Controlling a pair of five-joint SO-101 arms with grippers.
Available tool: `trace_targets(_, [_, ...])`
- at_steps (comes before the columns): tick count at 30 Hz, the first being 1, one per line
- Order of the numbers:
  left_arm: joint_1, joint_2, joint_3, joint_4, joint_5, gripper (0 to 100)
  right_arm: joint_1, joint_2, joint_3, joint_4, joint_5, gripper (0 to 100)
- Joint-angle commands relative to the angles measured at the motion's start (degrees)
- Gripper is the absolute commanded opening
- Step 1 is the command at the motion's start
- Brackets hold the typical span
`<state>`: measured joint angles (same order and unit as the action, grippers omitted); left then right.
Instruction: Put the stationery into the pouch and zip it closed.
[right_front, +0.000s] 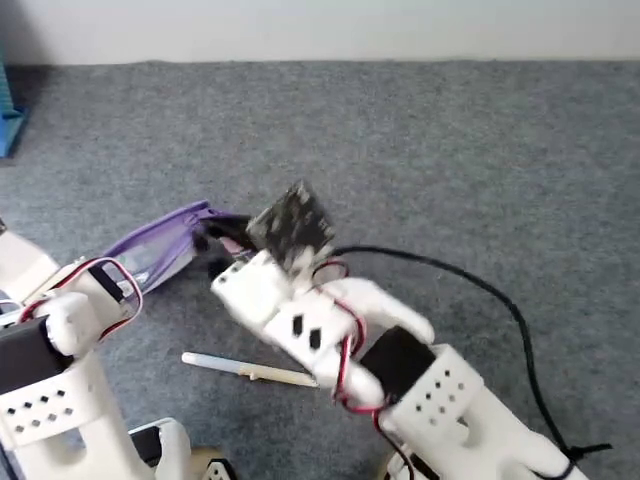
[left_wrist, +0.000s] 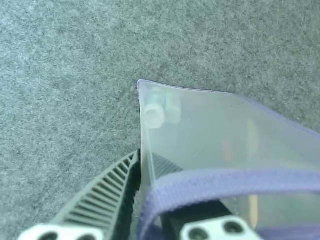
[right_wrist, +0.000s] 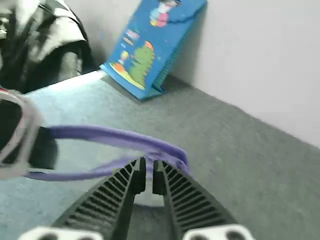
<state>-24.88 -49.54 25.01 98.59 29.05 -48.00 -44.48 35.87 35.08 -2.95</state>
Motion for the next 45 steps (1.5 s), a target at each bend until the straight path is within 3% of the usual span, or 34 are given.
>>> trace_targets(1, [-0.5,-0.4,-1.9,-0.3,0.4,1,8.4,3.3,-3.5,8.6,-4.3,2.3])
trace_targets(6, [-0.5,-0.4,-2.1,-0.3,0.4,1,12.7,12.6,-3.7,16.7,-4.8,4.7])
trace_targets(12, [-0.5,-0.4,-1.9,-0.3,0.4,1,12.5,27.6,-12.2,23.6,-5.4,22.5])
trace_targets(27, [-0.5,-0.4,-1.8,-0.3,0.5,1,11.3,68.4,-44.0,25.9,-5.3,18.0])
trace_targets(37, [-0.5,-0.4,-1.9,-0.3,0.5,1,12.3,82.8,-53.9,28.2,-4.8,17.2])
trace_targets(42, [-0.5,-0.4,-1.8,-0.3,0.5,1,12.4,84.0,-56.0,31.7,-4.8,0.1])
trace_targets(45, [-0.5,-0.4,-1.8,-0.3,0.5,1,12.4,81.9,-56.0,35.2,-4.8,1.7])
